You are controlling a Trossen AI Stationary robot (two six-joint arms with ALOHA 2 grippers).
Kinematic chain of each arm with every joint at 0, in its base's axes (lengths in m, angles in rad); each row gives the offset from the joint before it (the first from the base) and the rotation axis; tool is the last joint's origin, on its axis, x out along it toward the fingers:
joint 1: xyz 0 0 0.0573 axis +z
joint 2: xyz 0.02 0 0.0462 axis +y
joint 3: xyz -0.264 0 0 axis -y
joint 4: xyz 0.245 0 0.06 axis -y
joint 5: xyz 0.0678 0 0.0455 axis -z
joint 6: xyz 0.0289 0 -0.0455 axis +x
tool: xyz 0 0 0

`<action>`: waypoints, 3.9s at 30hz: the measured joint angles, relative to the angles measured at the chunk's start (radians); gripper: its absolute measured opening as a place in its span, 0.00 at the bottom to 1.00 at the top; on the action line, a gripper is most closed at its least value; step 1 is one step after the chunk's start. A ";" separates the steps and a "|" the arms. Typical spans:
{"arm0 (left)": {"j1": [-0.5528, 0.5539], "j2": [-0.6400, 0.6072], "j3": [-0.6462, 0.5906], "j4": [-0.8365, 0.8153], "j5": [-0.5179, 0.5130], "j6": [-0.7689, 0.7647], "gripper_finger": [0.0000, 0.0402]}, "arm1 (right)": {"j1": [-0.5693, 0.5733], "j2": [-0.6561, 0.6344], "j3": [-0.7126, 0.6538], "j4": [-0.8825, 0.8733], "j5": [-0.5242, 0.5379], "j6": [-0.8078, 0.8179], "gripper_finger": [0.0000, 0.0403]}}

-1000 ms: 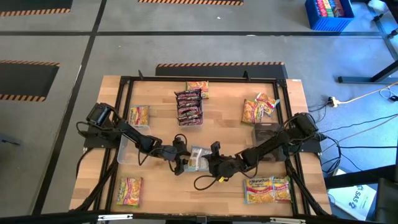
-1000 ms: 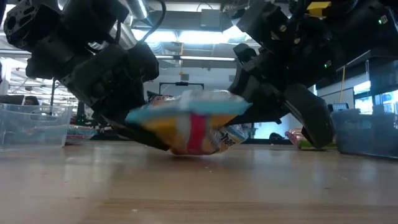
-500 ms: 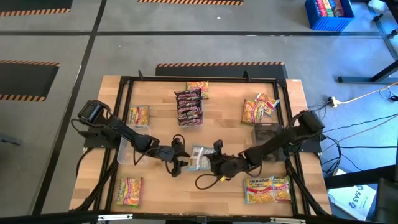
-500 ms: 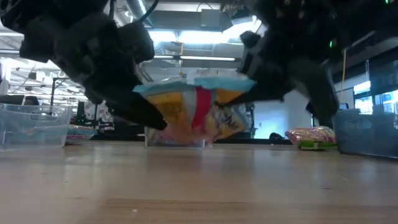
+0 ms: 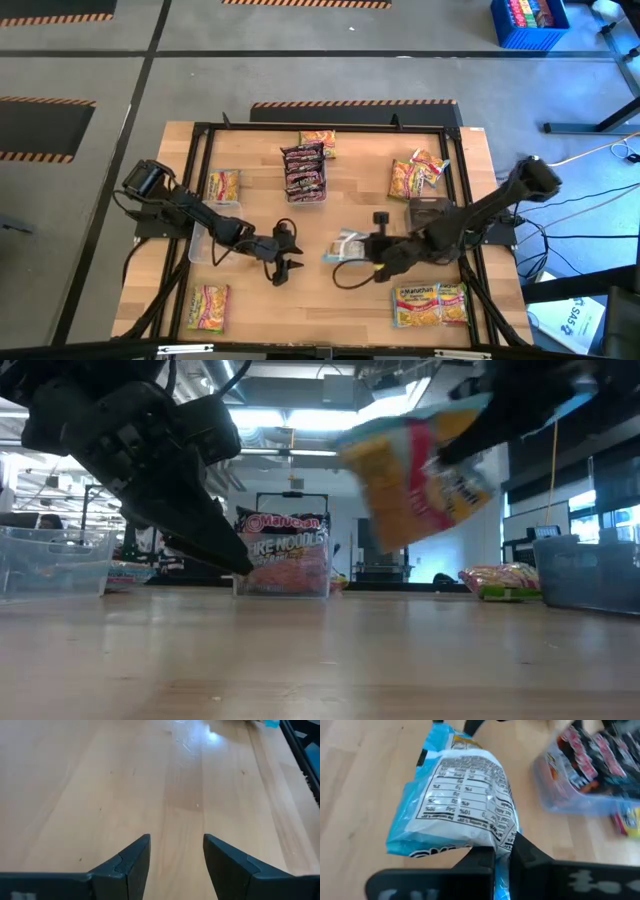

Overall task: Sort Maruchan noodles
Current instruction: Put the blue noodle pack into the black bin

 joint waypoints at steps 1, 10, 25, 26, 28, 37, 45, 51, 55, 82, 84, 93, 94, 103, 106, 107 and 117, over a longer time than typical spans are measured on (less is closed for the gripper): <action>0.000 0.000 0.000 0.002 0.000 0.004 0.44 | 0.000 -0.032 0.000 -0.034 -0.013 0.029 0.01; 0.000 0.001 -0.001 0.012 0.000 0.022 0.44 | -0.001 -0.292 0.000 -0.357 -0.101 0.260 0.01; -0.002 0.002 -0.002 0.018 -0.027 0.024 0.44 | -0.001 -0.391 0.187 -1.028 -0.143 0.617 0.01; -0.002 0.002 -0.002 0.017 -0.027 0.024 0.44 | -0.001 -0.392 0.189 -1.063 -0.144 0.633 0.01; -0.002 0.002 -0.002 0.018 -0.027 0.024 0.44 | -0.008 -0.393 0.179 -1.115 -0.138 0.672 0.01; -0.003 0.002 -0.002 0.035 -0.074 0.026 0.44 | -0.099 -0.391 0.062 -1.214 -0.254 0.725 0.01; -0.003 0.002 -0.002 0.034 -0.085 0.026 0.44 | -0.281 -0.392 0.026 -1.219 -0.352 0.629 0.01; -0.003 0.003 -0.002 0.034 -0.085 0.025 0.44 | -0.408 -0.392 -0.002 -1.201 -0.416 0.531 0.01; -0.003 0.003 -0.002 0.034 -0.085 0.025 0.44 | -0.457 -0.392 -0.003 -1.200 -0.425 0.499 0.01; -0.013 0.003 -0.003 0.034 -0.089 0.025 0.44 | -0.600 -0.143 -0.004 -0.986 -0.474 0.213 0.01; -0.013 0.003 -0.003 0.034 -0.089 0.025 0.44 | -0.627 -0.129 -0.004 -0.986 -0.486 0.215 0.01; -0.014 0.003 -0.003 0.034 -0.089 0.029 0.44 | -0.739 -0.124 -0.077 -0.960 -0.559 0.218 0.01; -0.015 0.003 -0.003 0.034 -0.089 0.030 0.44 | -0.749 -0.123 -0.094 -0.955 -0.560 0.201 0.01; -0.016 0.003 -0.003 0.039 -0.109 0.032 0.44 | -0.760 -0.126 -0.113 -0.927 -0.528 0.139 0.01; -0.016 0.003 -0.003 0.039 -0.110 0.033 0.44 | -0.760 -0.126 -0.113 -0.914 -0.501 0.142 0.03; -0.016 0.003 -0.003 0.040 -0.111 0.033 0.44 | -0.760 -0.126 -0.113 -0.912 -0.487 0.142 0.06; -0.016 0.003 -0.003 0.040 -0.111 0.033 0.44 | -0.760 -0.125 -0.109 -0.911 -0.441 0.145 0.36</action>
